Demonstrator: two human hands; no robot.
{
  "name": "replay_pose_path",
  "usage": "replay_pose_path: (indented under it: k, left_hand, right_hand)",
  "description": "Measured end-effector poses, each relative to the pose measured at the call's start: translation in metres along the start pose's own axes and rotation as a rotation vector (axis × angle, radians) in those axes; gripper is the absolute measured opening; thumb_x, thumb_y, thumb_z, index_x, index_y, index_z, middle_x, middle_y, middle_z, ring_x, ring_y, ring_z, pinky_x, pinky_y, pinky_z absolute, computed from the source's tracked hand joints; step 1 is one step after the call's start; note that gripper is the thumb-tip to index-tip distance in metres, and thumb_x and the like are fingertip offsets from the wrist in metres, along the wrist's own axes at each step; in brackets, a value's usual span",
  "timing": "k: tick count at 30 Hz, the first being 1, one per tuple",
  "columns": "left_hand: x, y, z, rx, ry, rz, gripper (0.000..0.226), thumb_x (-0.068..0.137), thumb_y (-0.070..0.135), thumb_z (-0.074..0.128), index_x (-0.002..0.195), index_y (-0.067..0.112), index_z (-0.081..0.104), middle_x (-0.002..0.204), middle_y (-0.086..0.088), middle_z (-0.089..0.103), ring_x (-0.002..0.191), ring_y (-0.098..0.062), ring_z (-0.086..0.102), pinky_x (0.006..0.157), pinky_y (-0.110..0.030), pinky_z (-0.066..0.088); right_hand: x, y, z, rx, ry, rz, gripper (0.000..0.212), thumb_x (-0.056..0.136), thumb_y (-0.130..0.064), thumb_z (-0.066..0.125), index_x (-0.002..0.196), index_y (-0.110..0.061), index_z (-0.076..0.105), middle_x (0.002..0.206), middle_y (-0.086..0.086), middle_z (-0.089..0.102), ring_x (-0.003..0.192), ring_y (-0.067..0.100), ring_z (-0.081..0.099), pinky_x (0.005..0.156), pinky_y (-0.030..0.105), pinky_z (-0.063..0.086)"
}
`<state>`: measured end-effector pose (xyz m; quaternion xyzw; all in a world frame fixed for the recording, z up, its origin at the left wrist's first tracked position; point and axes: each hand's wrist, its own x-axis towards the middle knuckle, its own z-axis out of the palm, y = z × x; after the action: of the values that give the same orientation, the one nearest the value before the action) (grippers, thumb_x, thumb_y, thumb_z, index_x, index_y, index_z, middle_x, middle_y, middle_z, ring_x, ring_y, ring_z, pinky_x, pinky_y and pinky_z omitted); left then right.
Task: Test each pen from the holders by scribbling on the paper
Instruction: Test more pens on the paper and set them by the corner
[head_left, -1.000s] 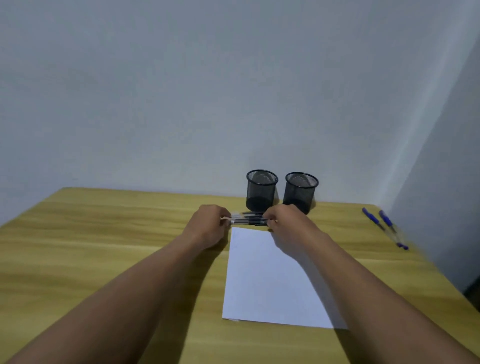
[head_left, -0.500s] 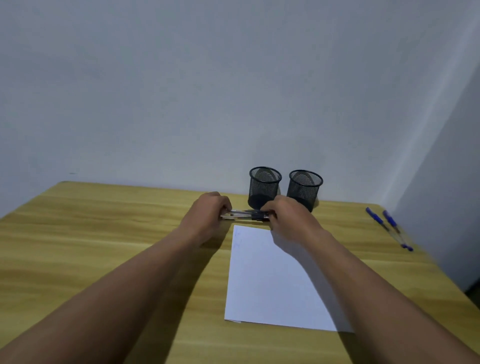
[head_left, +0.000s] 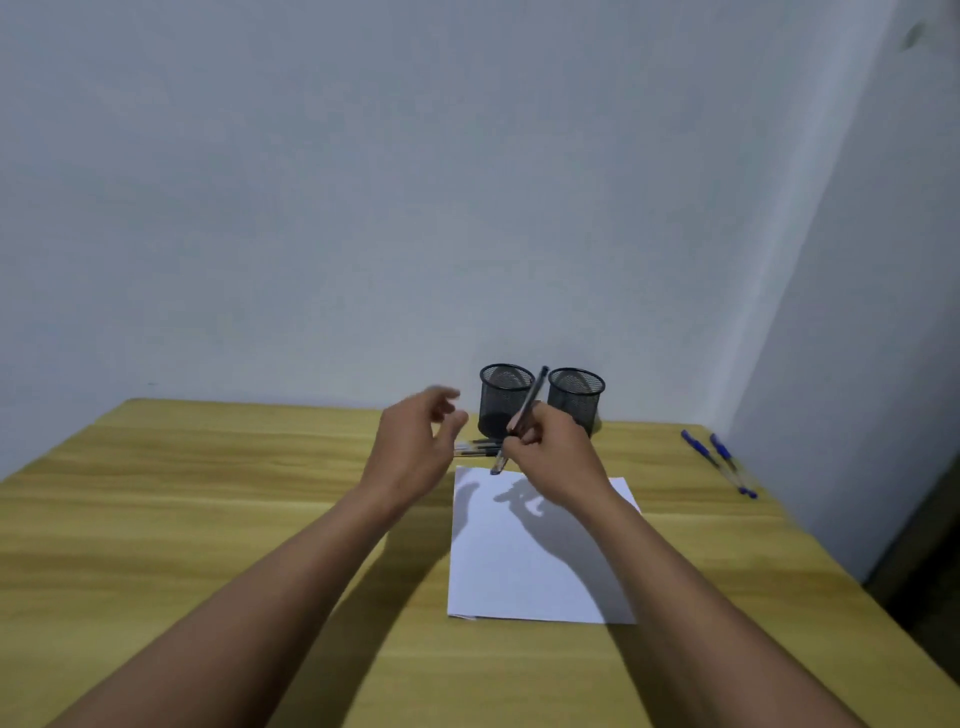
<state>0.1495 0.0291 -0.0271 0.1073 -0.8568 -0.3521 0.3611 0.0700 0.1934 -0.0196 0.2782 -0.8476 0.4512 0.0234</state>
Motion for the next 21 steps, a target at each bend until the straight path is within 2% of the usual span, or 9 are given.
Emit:
replay_pose_path:
  k: [1, 4, 6, 8, 12, 15, 18, 21]
  left_hand:
    - [-0.005, 0.000, 0.000, -0.041, -0.075, -0.063, 0.023, 0.093, 0.028, 0.064, 0.113, 0.019, 0.071, 0.099, 0.005, 0.073, 0.090, -0.008, 0.066, 0.084, -0.027, 0.052]
    - [-0.020, -0.001, -0.001, -0.276, -0.254, -0.211, 0.019, 0.095, 0.027, 0.063, 0.103, 0.017, 0.076, 0.098, 0.002, 0.076, 0.089, -0.013, 0.071, 0.073, -0.022, 0.053]
    - [-0.025, 0.001, -0.005, -0.499, -0.283, -0.297, 0.013, 0.095, 0.017, 0.065, 0.098, 0.012, 0.077, 0.095, -0.006, 0.076, 0.086, -0.019, 0.072, 0.072, -0.025, 0.059]
    - [-0.027, 0.005, -0.009, -0.618, -0.253, -0.352, 0.012, 0.092, 0.004, 0.066, 0.093, 0.008, 0.077, 0.087, -0.011, 0.072, 0.078, -0.020, 0.068, 0.075, -0.025, 0.061]
    - [-0.027, 0.006, -0.018, -0.663, -0.223, -0.373, 0.009, 0.088, 0.002, 0.071, 0.095, 0.000, 0.075, 0.082, -0.010, 0.071, 0.074, -0.016, 0.066, 0.071, -0.021, 0.058]
    - [-0.025, 0.006, -0.022, -0.630, -0.235, -0.348, 0.009, 0.087, 0.003, 0.072, 0.095, 0.002, 0.076, 0.076, -0.002, 0.071, 0.069, -0.008, 0.067, 0.070, -0.019, 0.057]
    - [-0.024, 0.003, -0.023, -0.565, -0.252, -0.323, 0.010, 0.089, 0.003, 0.070, 0.092, 0.009, 0.077, 0.071, 0.002, 0.070, 0.067, -0.008, 0.065, 0.072, -0.022, 0.059]
    - [-0.022, -0.003, -0.027, -0.534, -0.244, -0.330, 0.009, 0.089, 0.004, 0.070, 0.090, 0.009, 0.077, 0.065, 0.004, 0.069, 0.065, -0.014, 0.062, 0.078, -0.030, 0.060]
  right_hand:
    - [-0.004, -0.003, 0.001, 0.125, 0.018, 0.046, 0.008, 0.084, -0.013, 0.068, 0.085, -0.018, 0.063, 0.066, -0.004, 0.063, 0.059, 0.007, 0.058, 0.059, 0.026, 0.044]
    - [-0.017, -0.010, 0.003, 0.486, 0.021, 0.184, 0.009, 0.086, -0.009, 0.072, 0.088, -0.015, 0.067, 0.080, 0.002, 0.073, 0.075, 0.015, 0.070, 0.061, 0.027, 0.053]
    - [-0.025, -0.013, 0.005, 0.652, 0.002, 0.252, 0.006, 0.088, -0.008, 0.072, 0.090, -0.013, 0.070, 0.088, 0.005, 0.076, 0.082, 0.015, 0.073, 0.065, 0.028, 0.057]
    - [-0.030, -0.013, 0.008, 0.770, -0.018, 0.295, 0.005, 0.089, -0.006, 0.070, 0.091, -0.011, 0.070, 0.088, 0.006, 0.076, 0.081, 0.014, 0.073, 0.066, 0.028, 0.058]
    - [-0.035, -0.016, 0.014, 0.898, -0.052, 0.323, 0.004, 0.091, -0.008, 0.069, 0.093, -0.008, 0.073, 0.087, 0.008, 0.076, 0.080, 0.015, 0.073, 0.071, 0.029, 0.061]
    - [-0.036, -0.017, 0.018, 0.954, -0.044, 0.323, 0.006, 0.092, -0.007, 0.069, 0.087, -0.007, 0.072, 0.086, 0.010, 0.075, 0.078, 0.016, 0.072, 0.070, 0.029, 0.061]
    - [-0.034, -0.016, 0.022, 0.939, -0.029, 0.304, 0.010, 0.091, -0.003, 0.069, 0.082, -0.005, 0.071, 0.080, 0.011, 0.074, 0.072, 0.016, 0.071, 0.066, 0.026, 0.060]
    - [-0.032, -0.016, 0.027, 0.943, -0.018, 0.274, 0.007, 0.089, 0.001, 0.071, 0.082, 0.000, 0.072, 0.074, 0.012, 0.074, 0.069, 0.018, 0.071, 0.067, 0.024, 0.061]
